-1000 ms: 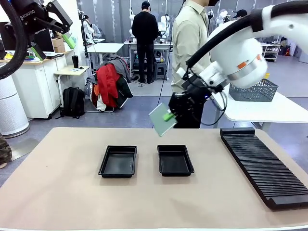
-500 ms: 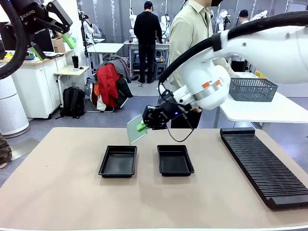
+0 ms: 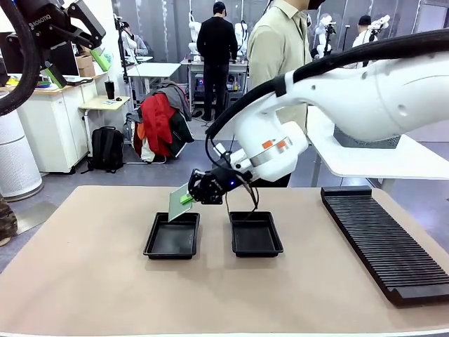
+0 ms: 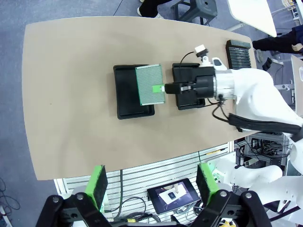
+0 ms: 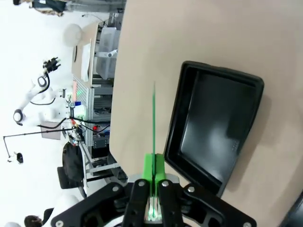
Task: Inspect and transfer BCBs to ESD trays.
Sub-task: Pick up the Blank PCB from the PCB Rack and place it in the left ESD tray.
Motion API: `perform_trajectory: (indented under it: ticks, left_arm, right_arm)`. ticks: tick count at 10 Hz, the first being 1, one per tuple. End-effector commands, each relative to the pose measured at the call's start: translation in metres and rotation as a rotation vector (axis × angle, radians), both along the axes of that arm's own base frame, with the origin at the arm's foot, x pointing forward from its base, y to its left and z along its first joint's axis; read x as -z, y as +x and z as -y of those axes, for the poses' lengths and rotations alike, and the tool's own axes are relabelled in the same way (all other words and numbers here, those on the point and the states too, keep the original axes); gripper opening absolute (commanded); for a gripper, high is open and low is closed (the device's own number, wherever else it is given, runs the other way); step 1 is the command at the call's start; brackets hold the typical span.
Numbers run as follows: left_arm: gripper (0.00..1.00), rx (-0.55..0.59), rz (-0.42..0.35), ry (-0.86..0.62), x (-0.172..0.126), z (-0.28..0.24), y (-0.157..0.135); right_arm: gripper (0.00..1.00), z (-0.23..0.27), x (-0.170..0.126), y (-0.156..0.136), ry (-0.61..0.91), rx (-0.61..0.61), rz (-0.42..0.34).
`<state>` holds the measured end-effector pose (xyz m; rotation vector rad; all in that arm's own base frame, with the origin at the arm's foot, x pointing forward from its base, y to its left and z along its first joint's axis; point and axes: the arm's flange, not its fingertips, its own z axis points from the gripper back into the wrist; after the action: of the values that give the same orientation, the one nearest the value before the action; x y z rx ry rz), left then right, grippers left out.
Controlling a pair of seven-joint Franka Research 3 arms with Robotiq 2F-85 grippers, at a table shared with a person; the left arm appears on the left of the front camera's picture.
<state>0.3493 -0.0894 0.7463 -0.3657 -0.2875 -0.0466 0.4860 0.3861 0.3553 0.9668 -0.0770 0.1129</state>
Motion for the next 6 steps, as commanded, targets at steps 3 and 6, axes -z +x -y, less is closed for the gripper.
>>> perform_trajectory:
  ticks: [3, 6]
  left_arm:
    - [1.00, -0.001, -0.002, 0.000, 0.001, -0.001, 0.000]
    - [1.00, -0.001, -0.002, 0.000, 0.001, -0.001, 0.000]
  right_arm:
    - [0.02, -0.037, 0.041, 0.004, 0.017, 0.044, -0.100]
    - [0.02, -0.047, 0.065, 0.004, 0.022, 0.094, -0.135]
